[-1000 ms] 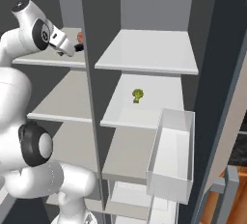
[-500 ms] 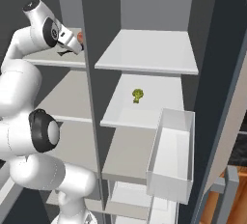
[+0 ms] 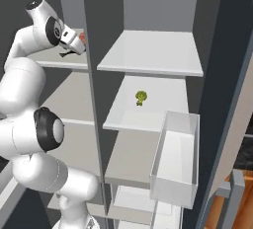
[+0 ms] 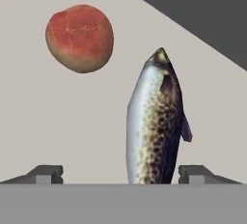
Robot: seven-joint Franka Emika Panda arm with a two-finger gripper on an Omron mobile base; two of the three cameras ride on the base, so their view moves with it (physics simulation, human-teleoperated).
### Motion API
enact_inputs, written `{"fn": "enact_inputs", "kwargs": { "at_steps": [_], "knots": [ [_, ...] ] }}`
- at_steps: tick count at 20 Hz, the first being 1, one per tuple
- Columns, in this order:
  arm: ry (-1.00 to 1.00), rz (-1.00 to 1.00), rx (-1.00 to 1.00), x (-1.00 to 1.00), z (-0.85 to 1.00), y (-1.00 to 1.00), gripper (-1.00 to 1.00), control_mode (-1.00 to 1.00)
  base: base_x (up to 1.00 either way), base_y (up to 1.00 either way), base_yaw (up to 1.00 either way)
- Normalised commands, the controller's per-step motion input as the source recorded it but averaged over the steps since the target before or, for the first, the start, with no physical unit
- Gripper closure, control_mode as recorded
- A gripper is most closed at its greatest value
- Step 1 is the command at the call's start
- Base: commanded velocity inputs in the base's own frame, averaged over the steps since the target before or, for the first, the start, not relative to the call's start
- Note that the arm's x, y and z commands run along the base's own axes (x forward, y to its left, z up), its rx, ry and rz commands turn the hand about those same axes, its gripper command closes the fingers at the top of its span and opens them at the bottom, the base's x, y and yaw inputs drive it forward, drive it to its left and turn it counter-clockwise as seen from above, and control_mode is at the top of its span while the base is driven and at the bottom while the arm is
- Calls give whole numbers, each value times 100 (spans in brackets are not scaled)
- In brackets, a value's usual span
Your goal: Pick up the frozen fish from the freezer, place it on any shelf in the fridge, and close the fridge and freezer doors when done.
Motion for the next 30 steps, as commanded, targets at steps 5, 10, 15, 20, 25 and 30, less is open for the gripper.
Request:
{"fn": "enact_inputs", "kwargs": {
  "at_steps": [5, 10, 15, 20, 25, 30],
  "knots": [
    [0, 0, -1, 5, -57, -16, 100, -100, 0, 0, 0],
    [-3, 0, 0, 0, -35, -22, 100, -100, 0, 0, 0],
    [-1, 2, 0, -26, -15, -40, 100, -100, 0, 0, 0],
    [-15, 15, 3, -93, 0, -28, 100, -100, 0, 0, 0],
    [-31, 24, 0, -100, 20, 2, 100, -100, 0, 0, 0],
    [-19, 26, 0, -100, 41, 3, 100, -100, 0, 0, 0]
  ]
}}
